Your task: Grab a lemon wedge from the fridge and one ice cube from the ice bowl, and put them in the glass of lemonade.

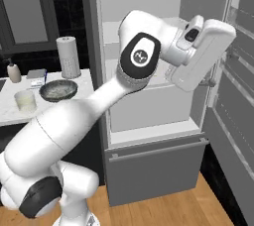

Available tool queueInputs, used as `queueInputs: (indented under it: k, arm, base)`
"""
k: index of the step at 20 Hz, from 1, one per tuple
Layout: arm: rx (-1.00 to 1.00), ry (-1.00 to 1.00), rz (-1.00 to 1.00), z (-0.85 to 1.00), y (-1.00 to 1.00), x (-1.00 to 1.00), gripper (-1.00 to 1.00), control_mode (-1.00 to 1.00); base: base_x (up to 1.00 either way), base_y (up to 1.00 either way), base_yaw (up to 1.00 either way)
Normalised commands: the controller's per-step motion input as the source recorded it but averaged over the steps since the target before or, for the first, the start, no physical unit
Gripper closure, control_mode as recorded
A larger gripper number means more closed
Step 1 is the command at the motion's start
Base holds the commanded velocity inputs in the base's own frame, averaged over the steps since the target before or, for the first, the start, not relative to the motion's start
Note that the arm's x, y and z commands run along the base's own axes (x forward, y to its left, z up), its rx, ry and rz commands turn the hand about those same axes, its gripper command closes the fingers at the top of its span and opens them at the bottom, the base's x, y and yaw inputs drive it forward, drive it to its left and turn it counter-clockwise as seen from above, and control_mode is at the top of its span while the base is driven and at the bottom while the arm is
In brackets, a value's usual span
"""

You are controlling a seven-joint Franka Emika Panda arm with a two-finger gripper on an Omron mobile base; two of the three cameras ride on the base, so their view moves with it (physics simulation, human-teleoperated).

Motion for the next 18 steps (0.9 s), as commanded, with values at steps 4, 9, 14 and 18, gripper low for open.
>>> queueInputs:
  k: [4, 9, 14, 18]
  arm:
    - [0.22, -0.18, 0.15, 0.02, 1.0, -0.05, -1.0, -1.0]
    - [0.38, -0.04, 0.29, -0.52, 1.0, 0.0, -1.0, -1.0]
    - [0.44, 0.0, 0.34, -0.93, 1.0, -0.04, -1.0, -1.0]
    - [0.38, 0.0, 0.34, -0.86, 1.0, -0.18, -1.0, -1.0]
  base:
    - [0.0, 0.0, 0.0]
    - [0.0, 0.0, 0.0]
    - [0.0, 0.0, 0.0]
    - [0.0, 0.0, 0.0]
